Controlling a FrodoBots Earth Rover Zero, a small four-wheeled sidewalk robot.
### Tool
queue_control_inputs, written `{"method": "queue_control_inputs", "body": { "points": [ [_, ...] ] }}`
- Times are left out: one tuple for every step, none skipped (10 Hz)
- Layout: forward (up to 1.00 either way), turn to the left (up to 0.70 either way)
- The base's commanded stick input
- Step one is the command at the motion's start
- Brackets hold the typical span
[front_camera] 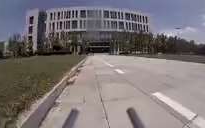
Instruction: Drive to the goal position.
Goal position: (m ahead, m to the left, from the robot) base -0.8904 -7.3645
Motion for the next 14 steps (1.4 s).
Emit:
{"method": "queue_control_inputs", "body": {
  "points": [
    [0.7, 0.0],
    [0.7, 0.0],
    [0.7, 0.0],
    [0.7, -0.01],
    [0.7, -0.12],
    [0.7, -0.29],
    [0.7, -0.34],
    [0.7, -0.34],
    [0.7, -0.34],
    [0.7, -0.34],
    [0.7, -0.34],
    [0.7, -0.34],
    [0.7, -0.34],
    [0.7, -0.34]
  ]
}}
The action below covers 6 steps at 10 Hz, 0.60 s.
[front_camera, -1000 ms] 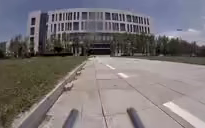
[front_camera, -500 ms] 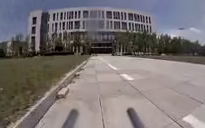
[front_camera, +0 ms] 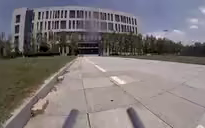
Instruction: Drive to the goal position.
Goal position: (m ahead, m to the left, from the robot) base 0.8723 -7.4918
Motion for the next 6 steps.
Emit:
{"method": "queue_control_inputs", "body": {
  "points": [
    [0.7, -0.34],
    [0.7, -0.34],
    [0.7, -0.34],
    [0.7, -0.34],
    [0.7, -0.34],
    [0.7, -0.34]
  ]
}}
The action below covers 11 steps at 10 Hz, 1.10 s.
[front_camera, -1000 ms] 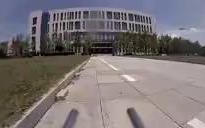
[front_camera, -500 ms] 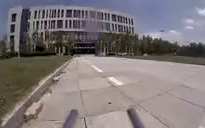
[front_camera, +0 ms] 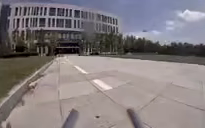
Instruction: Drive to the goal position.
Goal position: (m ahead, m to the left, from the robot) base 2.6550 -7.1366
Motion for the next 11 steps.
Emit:
{"method": "queue_control_inputs", "body": {
  "points": [
    [0.7, -0.34],
    [0.7, -0.34],
    [0.7, -0.34],
    [0.7, -0.34],
    [0.7, -0.34],
    [0.7, -0.34],
    [0.7, -0.34],
    [0.7, -0.34],
    [0.7, -0.34],
    [0.7, -0.34],
    [0.7, -0.34]
  ]
}}
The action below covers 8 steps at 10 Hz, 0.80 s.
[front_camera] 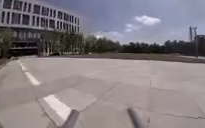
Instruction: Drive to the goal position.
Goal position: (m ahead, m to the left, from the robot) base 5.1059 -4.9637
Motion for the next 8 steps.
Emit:
{"method": "queue_control_inputs", "body": {
  "points": [
    [0.7, -0.34],
    [0.7, -0.34],
    [0.7, -0.34],
    [0.7, -0.34],
    [0.7, -0.34],
    [0.7, -0.32],
    [0.7, -0.04],
    [0.7, 0.0]
  ]
}}
